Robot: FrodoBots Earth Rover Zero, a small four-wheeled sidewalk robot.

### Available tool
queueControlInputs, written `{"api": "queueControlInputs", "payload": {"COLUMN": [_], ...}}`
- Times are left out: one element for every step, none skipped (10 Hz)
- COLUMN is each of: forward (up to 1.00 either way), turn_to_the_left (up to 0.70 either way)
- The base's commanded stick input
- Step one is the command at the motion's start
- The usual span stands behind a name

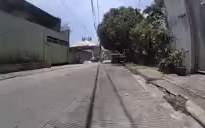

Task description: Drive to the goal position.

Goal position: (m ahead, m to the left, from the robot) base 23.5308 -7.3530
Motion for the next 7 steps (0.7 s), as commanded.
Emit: {"api": "queueControlInputs", "payload": {"forward": [1.0,1.0,1.0,1.0,1.0,1.0,1.0], "turn_to_the_left": [0.0,-0.02,-0.1,-0.39,-0.39,-0.36,-0.21]}}
